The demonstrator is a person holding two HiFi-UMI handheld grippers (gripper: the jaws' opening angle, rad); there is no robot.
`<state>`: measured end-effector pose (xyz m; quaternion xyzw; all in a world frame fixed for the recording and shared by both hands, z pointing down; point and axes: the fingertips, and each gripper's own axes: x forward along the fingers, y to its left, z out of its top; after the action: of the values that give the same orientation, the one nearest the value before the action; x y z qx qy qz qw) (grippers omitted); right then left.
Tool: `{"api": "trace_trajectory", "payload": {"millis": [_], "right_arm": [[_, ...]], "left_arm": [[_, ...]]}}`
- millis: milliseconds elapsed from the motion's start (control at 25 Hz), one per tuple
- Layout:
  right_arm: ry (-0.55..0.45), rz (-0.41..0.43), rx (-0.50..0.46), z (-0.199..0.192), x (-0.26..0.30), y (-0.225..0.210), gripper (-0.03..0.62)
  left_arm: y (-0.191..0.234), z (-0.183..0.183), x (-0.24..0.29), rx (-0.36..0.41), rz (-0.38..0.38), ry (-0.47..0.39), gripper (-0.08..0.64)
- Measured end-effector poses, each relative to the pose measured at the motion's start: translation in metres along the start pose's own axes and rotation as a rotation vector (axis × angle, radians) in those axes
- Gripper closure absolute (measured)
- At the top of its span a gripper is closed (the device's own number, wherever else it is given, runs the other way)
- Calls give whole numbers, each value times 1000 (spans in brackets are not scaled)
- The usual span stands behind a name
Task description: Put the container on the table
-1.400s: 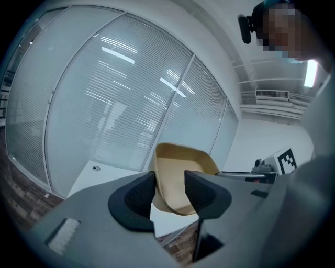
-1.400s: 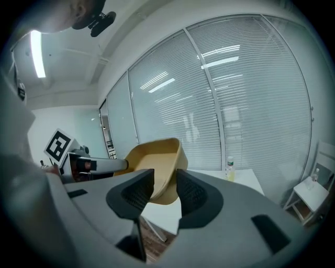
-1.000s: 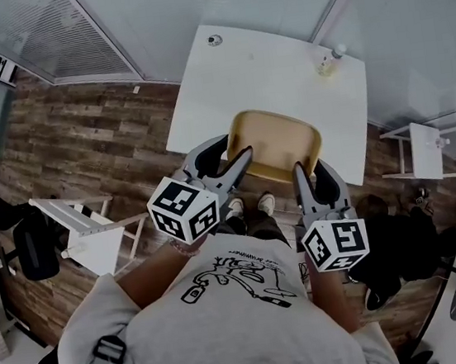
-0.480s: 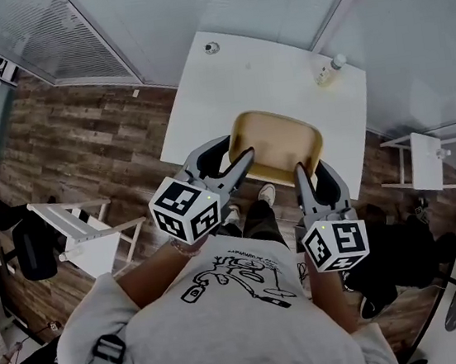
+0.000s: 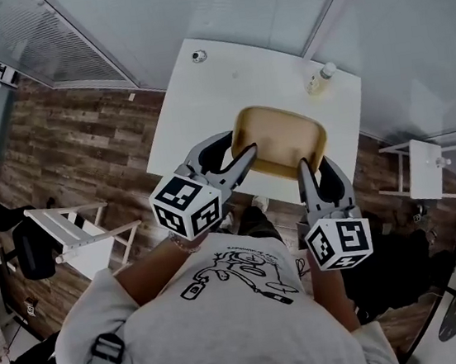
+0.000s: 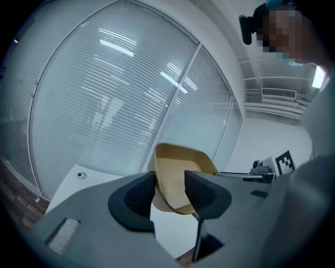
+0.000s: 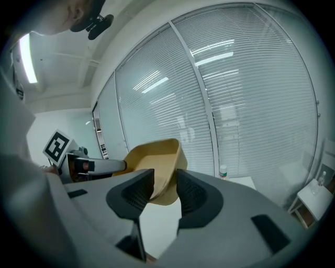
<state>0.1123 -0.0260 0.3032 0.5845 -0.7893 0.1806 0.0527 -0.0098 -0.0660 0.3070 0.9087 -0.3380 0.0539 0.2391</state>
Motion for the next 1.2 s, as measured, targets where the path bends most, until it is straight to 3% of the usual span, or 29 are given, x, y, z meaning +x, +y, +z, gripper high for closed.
{"api": "trace_trajectory", "payload": {"millis": [640,1200], "right_arm": [[-24,25,-9,24,15,-79,471],[-9,1,-6,31,45,-62,471]], "left_arm": [[-20,14,77,4,22,-22,388],[13,26,78,-3,2,-4,388]]}}
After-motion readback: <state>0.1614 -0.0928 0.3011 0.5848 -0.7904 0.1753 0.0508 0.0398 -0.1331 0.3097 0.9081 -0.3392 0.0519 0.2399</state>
